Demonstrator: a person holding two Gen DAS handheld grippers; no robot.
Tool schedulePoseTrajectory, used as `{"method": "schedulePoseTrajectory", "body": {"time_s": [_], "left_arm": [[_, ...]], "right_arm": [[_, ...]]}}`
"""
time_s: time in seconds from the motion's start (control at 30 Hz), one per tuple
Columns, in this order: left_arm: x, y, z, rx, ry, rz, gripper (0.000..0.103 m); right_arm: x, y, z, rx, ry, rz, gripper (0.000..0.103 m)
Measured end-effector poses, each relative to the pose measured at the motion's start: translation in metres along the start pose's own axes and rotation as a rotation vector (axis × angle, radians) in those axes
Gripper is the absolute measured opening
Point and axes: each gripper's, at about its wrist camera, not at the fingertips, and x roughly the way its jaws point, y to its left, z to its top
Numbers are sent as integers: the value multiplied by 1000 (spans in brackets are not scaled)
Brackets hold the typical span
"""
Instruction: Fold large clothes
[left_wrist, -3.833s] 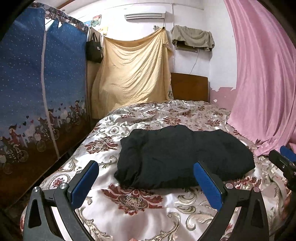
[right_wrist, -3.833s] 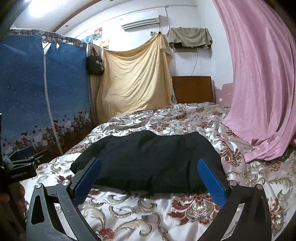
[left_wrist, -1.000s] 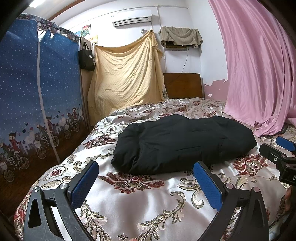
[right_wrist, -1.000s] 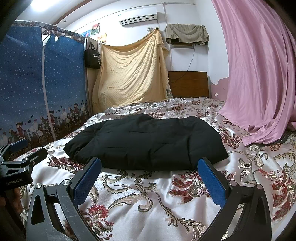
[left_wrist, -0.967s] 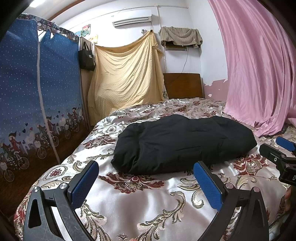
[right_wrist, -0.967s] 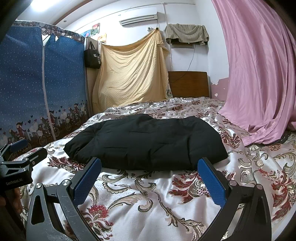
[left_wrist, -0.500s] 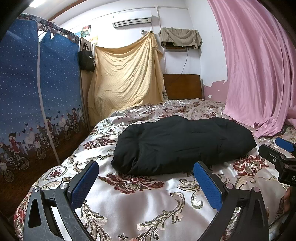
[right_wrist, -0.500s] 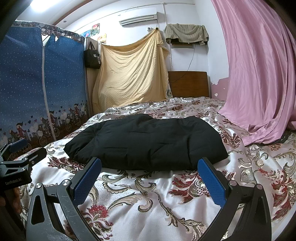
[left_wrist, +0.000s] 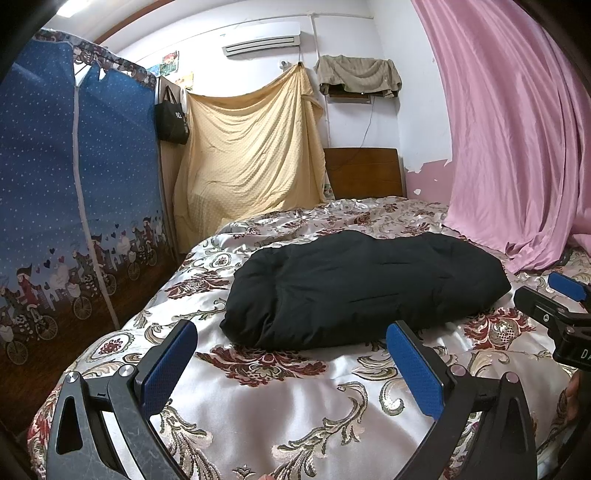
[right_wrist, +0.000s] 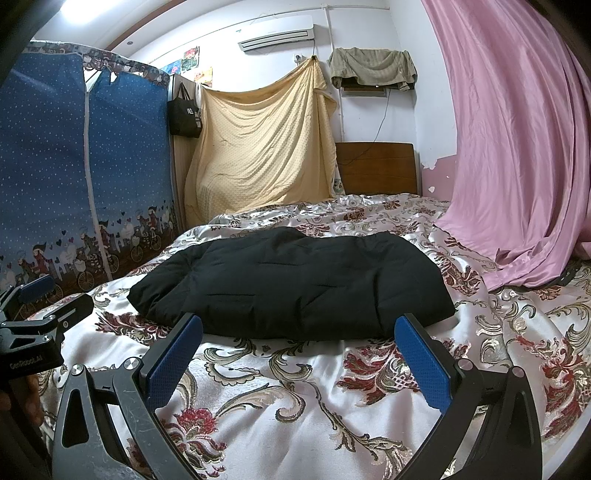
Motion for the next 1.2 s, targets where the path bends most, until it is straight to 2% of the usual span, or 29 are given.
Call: {"method": "schedulePoseTrajectory", "body": {"time_s": [1.2], "left_arm": [[-1, -3, 0, -2, -7, 3, 103]], "right_arm": [[0, 1, -1, 2, -2, 0, 102]]}}
